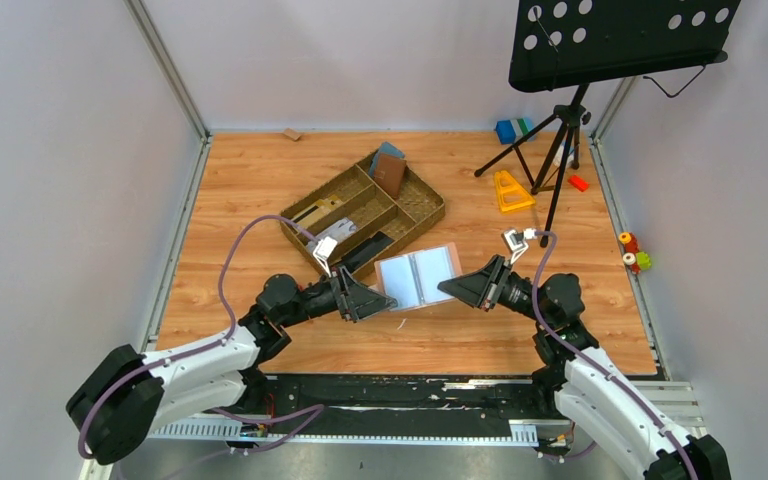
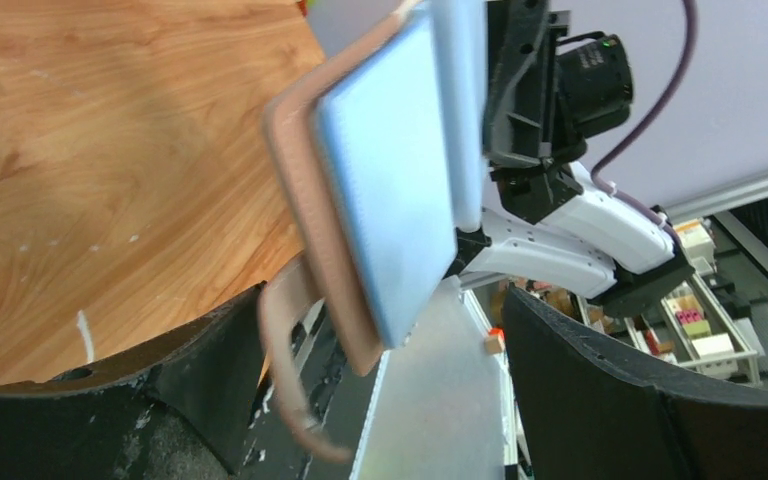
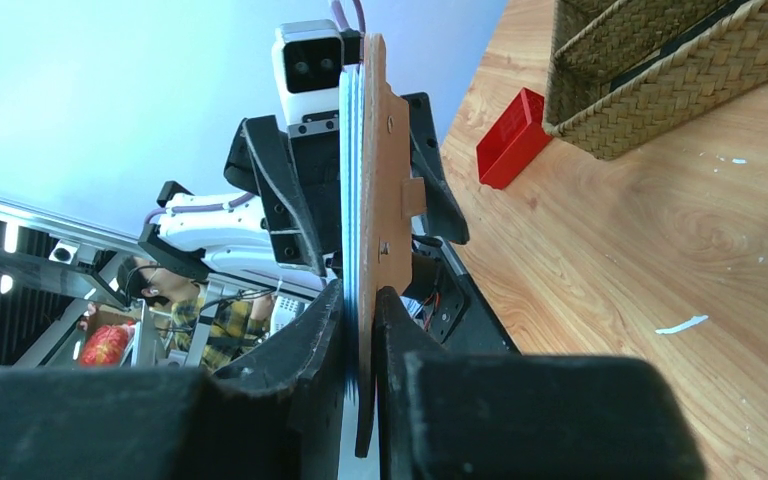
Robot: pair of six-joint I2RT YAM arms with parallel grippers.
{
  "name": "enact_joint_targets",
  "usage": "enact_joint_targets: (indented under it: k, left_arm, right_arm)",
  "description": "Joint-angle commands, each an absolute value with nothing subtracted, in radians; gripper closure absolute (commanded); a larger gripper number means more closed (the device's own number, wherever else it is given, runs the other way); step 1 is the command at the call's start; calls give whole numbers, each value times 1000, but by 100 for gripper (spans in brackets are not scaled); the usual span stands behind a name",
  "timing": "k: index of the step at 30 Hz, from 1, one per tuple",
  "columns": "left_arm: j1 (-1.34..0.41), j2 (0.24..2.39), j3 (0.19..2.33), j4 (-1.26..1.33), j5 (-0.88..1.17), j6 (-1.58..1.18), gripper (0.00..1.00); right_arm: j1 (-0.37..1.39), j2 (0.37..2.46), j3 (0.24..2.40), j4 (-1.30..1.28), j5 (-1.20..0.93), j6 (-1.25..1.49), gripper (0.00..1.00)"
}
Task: Take the credit cards out of the card holder
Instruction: Remove the credit card from the card holder.
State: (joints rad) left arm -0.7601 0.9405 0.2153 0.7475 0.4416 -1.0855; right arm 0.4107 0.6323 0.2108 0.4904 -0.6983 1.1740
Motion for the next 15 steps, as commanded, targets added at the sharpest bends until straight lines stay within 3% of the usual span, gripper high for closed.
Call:
enact_joint_targets:
  k: [1,7,8,9,15]
  left_arm:
    - [-789,977,240,987,460,-1109,20]
    - [-791,989,274,900,426,-1050,89]
    - [-792,987,288,843,418,-1027,96]
    - [-796,987,303,794,412,-1005,100]
    - [-829,1017,369,655,381,-943,100]
  right_arm:
    - [410,631,259,512,-724,1159,100]
    - [422,634,335,287,-729,996,100]
    - [431,632,349,240,-724,953,100]
    - [442,632,356,233,-720,944,100]
    - [510,663,366,271,-708,907,100]
